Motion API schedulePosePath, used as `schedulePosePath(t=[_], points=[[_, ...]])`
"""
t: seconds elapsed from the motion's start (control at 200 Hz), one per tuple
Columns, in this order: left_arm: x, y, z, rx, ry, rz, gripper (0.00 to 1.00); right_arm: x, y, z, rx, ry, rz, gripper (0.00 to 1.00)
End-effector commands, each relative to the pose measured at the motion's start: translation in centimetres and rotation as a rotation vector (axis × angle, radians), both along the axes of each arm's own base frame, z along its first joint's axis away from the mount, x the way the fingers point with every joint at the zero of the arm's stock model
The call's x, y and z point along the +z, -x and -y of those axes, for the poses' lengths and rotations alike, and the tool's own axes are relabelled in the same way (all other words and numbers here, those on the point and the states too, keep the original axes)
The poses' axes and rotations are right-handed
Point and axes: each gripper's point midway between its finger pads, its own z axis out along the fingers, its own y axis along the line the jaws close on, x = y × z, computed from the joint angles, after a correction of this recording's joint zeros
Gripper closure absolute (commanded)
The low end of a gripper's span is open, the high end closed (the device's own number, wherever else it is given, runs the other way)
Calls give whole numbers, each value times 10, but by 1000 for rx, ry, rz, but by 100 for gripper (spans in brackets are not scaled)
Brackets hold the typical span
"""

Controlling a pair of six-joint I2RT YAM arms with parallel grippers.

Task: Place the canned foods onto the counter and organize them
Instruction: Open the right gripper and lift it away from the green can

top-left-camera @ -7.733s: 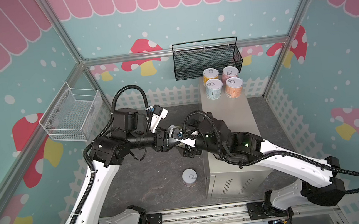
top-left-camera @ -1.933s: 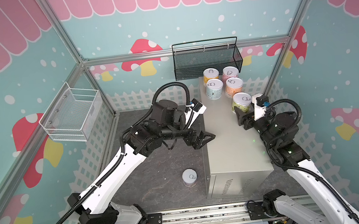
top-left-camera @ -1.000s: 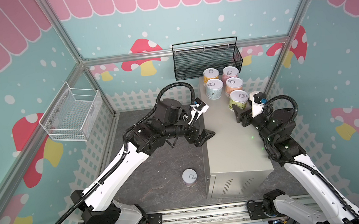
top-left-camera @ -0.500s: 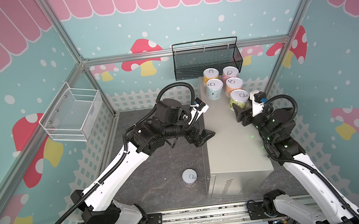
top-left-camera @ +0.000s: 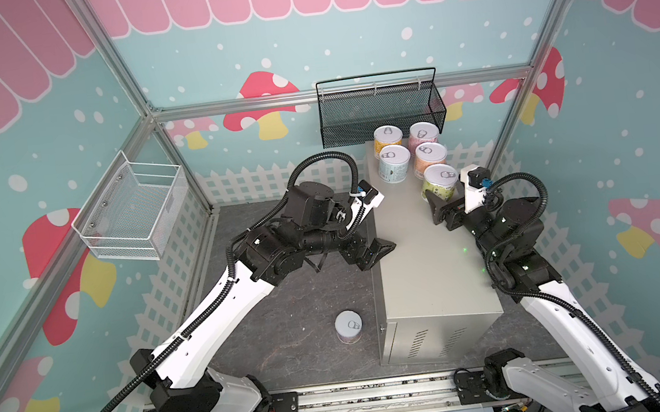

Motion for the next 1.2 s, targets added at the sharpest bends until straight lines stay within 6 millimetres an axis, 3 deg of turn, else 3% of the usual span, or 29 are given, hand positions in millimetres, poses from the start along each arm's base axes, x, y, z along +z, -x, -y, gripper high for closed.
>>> schedulePosePath(t=[0.0, 0.165, 0.45, 0.59, 0.725, 0.906, 1.051, 1.196], points=[[3, 4, 0, -21, -3, 26, 1, -38, 0, -3, 26, 86, -135, 2], [2, 4, 1, -24, -1, 23, 1, -11, 13, 3, 7, 90, -118, 1], [-1, 5, 1, -28, -2, 15, 1, 78, 32, 9, -1, 83, -35, 1], [3, 7, 1, -32, 7, 16, 1, 104, 23, 7, 2, 104, -43, 1], [12, 7, 0, -10, 21, 25, 1, 110, 6, 16, -8, 79, -85, 1], [17, 4, -2, 33, -14, 44, 1, 119, 0, 52, -12, -43, -74, 1], [18, 7, -1, 43, -34, 60, 1, 95, -7, 86, -22, -128, -106, 1], [16, 8, 3, 39, -52, 73, 1, 58, -12, 101, -1, -185, -138, 1]])
